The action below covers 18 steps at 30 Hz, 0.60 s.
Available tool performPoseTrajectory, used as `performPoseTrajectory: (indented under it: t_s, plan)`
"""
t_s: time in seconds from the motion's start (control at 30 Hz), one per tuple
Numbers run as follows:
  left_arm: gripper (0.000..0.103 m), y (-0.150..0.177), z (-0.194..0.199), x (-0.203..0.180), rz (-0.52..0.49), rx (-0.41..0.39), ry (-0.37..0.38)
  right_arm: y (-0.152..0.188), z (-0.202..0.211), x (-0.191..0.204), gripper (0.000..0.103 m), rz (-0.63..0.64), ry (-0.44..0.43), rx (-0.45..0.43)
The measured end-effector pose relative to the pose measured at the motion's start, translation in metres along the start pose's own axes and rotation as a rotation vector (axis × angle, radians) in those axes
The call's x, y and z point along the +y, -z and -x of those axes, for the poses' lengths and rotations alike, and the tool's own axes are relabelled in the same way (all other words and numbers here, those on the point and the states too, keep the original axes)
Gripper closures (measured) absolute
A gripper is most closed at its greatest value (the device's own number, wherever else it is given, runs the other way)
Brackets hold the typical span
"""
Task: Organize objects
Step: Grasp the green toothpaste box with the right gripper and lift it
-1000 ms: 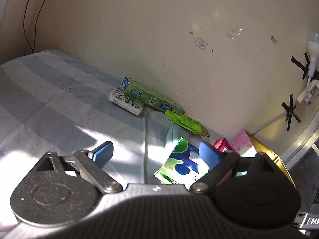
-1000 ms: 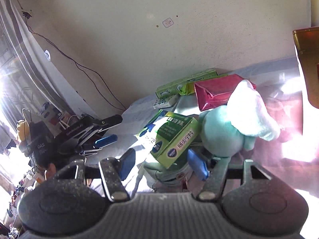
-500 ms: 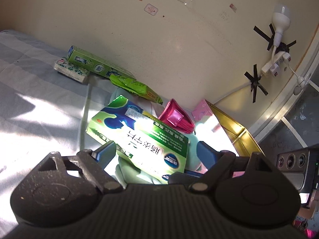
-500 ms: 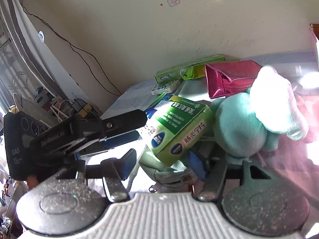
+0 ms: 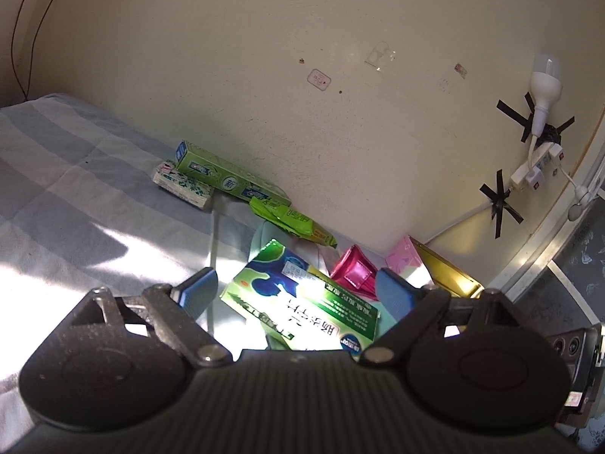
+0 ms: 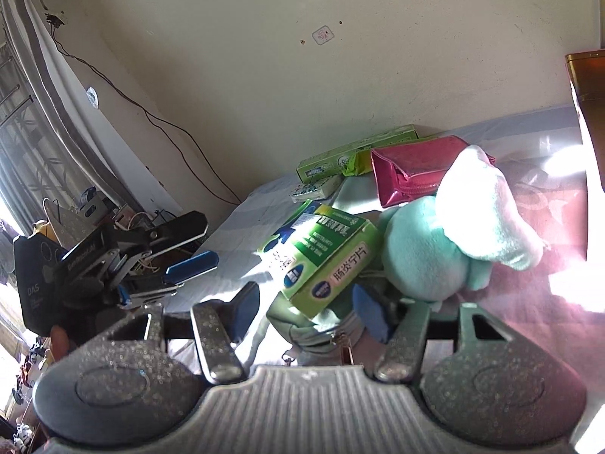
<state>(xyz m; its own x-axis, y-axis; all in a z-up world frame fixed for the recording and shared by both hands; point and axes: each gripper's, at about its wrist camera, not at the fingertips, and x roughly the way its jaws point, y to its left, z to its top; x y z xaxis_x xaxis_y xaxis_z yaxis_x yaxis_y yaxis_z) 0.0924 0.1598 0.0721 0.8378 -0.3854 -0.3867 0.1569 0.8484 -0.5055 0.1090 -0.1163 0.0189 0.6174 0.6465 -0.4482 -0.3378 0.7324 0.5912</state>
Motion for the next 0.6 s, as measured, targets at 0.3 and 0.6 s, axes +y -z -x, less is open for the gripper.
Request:
performPoseTrajectory:
  t_s: [0.3,0.6]
  plan:
    - [0.011,-0.015,-0.008,0.037,0.038,0.023,0.009,-0.004,-0.013,-0.006,0.045,-0.039,-0.001,0.013]
    - [0.012,-0.003,-0.062,0.031,0.032,0.162,0.083,-0.006,-0.041,-0.011,0.045,-0.063,-0.004,0.053]
